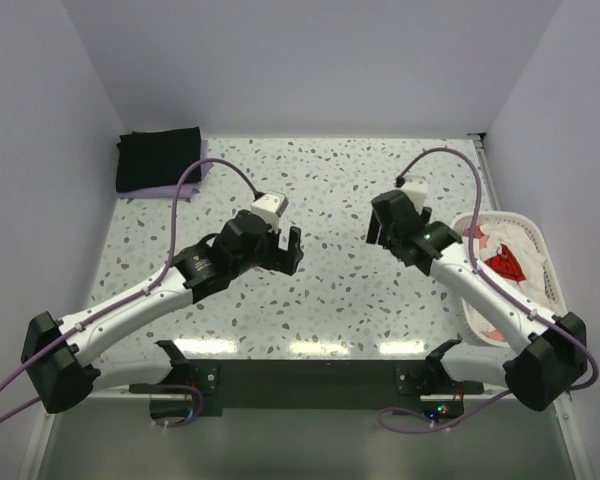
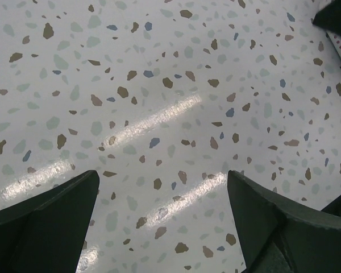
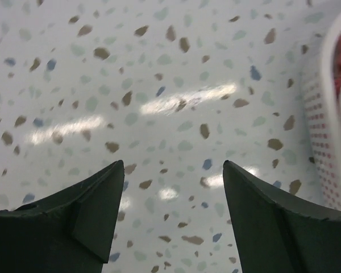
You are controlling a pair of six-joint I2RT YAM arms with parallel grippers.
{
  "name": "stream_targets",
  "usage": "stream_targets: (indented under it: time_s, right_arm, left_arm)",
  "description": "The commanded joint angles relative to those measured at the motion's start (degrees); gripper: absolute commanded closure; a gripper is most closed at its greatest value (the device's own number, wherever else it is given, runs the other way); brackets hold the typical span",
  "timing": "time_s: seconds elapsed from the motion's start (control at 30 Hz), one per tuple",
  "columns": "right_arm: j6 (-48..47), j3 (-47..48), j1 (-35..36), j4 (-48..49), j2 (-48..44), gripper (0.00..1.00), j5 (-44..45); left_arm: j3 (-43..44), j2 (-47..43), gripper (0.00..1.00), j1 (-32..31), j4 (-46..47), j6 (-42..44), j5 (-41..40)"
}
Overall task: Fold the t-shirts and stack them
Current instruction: Grab the tshirt from the pile
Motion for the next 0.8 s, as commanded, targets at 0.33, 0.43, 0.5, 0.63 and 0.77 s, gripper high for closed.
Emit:
stream_targets:
  time_s: [0.33, 0.43, 0.5, 0.63, 0.77]
  right_arm:
    - [4.02, 12.28, -44.74, -3.11, 9.45, 0.19, 7.3]
    - [7.02, 10.35, -49.49, -2.68, 10.94, 0.19, 4.5]
    - [11.57, 8.33, -51.6, -3.28, 11.73, 0.19, 3.18]
    - [15.63, 2.18, -52.75, -0.13, 9.72, 0.2, 1.94]
    - [18.19, -3.54, -53.1, 2.16, 7.78, 0.22, 2.64]
  left_arm:
    - [1.94, -0.13, 0.0, 0.08, -1.08, 3.99, 3.68]
    - [1.94, 0.49, 0.0, 0.08, -0.56, 3.38, 4.21]
    - [1.85, 0.58, 0.0, 0.08, -0.47, 3.29, 4.3]
    - [1.67, 1.1, 0.0, 0.17, -0.2, 3.38, 4.04]
    - [1.32, 1.54, 0.0, 0.17, -0.03, 3.38, 4.21]
